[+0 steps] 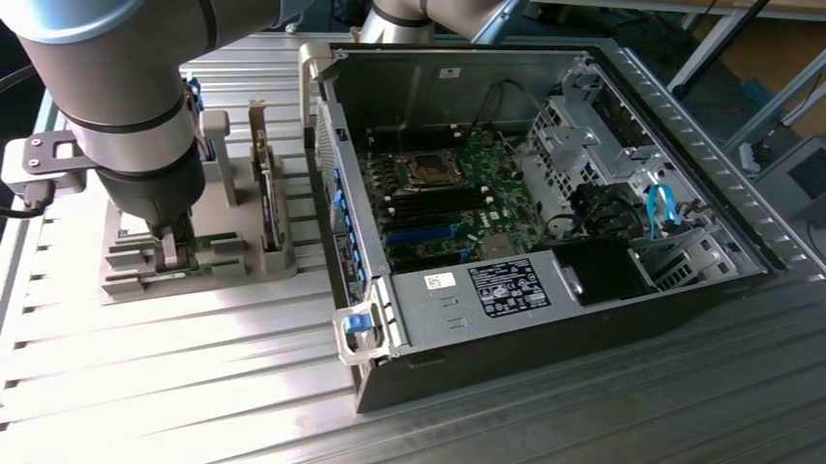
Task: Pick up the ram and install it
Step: 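Pick up the ram and move it above insertion slot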
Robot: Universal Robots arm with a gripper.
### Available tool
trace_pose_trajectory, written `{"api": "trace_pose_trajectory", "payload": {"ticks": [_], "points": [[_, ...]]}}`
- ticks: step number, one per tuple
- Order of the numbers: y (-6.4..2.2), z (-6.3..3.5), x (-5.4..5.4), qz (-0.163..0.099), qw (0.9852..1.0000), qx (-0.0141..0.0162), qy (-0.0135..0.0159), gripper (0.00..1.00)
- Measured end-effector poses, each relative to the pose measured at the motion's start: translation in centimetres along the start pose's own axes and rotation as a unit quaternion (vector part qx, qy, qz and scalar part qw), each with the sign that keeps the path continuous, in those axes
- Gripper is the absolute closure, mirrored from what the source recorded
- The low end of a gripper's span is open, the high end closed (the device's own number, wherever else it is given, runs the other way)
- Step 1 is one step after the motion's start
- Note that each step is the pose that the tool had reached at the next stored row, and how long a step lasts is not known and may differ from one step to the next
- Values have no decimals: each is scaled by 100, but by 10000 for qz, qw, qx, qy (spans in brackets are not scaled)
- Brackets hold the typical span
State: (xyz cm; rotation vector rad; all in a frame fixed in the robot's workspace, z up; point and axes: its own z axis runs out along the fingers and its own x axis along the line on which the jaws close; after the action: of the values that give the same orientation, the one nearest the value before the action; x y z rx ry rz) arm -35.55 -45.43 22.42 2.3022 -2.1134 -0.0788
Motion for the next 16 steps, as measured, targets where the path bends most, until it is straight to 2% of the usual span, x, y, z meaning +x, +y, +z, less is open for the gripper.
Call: {"api": "trace_pose_trajectory", "payload": {"ticks": [16], "points": [[-6, 149, 5, 0, 10000, 0, 0, 70]]}}
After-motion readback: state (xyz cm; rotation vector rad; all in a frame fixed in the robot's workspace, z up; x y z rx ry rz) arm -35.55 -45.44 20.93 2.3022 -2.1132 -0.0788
